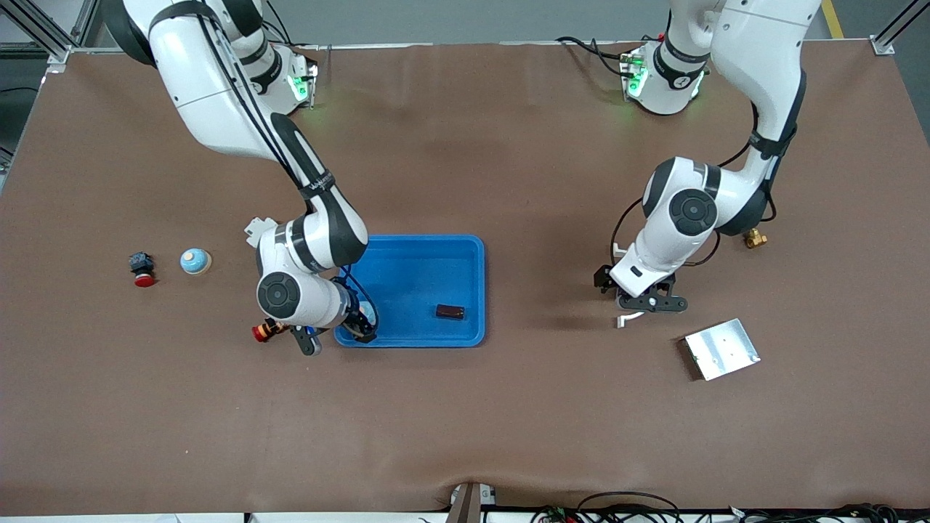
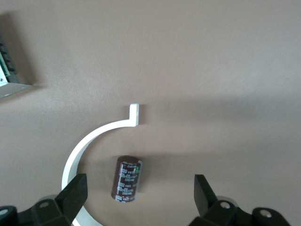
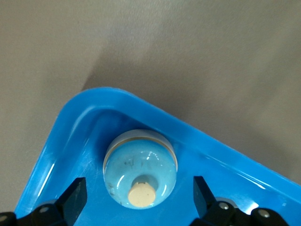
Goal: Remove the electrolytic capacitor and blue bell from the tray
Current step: 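Lower the capacitor inside the arc while the right gripper grasps the second bell, then lift the second bell with the right gripper while the left gripper returns to the tray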
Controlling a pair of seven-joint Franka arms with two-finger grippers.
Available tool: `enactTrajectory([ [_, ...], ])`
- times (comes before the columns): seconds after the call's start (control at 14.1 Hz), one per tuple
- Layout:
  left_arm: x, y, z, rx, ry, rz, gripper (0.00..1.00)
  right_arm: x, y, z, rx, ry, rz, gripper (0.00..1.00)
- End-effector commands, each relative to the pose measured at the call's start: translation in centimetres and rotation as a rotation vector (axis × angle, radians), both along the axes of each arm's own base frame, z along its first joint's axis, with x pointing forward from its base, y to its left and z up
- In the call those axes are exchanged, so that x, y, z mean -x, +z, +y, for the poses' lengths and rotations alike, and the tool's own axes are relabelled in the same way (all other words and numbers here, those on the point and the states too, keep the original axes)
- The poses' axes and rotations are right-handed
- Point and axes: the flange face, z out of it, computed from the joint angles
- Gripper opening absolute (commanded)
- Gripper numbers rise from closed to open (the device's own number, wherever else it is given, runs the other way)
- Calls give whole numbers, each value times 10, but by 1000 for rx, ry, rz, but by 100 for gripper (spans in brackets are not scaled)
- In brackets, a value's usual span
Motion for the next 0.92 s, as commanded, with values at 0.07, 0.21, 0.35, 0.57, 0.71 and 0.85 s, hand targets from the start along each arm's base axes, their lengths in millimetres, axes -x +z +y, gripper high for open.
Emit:
enactTrajectory([
  [0.07, 8, 20, -50, 49, 268, 6, 100, 5, -4, -3, -11, -28, 8, 70],
  [0.21, 12, 28, -79, 85, 425, 5, 100, 5, -3, -5, -9, -25, 19, 68],
  [0.35, 13, 36, -117, 127, 598, 4, 100, 4, 1, -5, -10, -20, 20, 58],
  [0.57, 20, 26, -157, 116, 752, 40, 100, 2, 8, -5, -13, -9, 8, 41],
  [0.71, 18, 22, -177, 136, 931, 49, 100, -2, 20, -5, -16, 12, 24, 28],
  [0.85, 11, 11, -196, 153, 1078, 62, 100, -4, 38, -5, -43, 131, 40, 7],
])
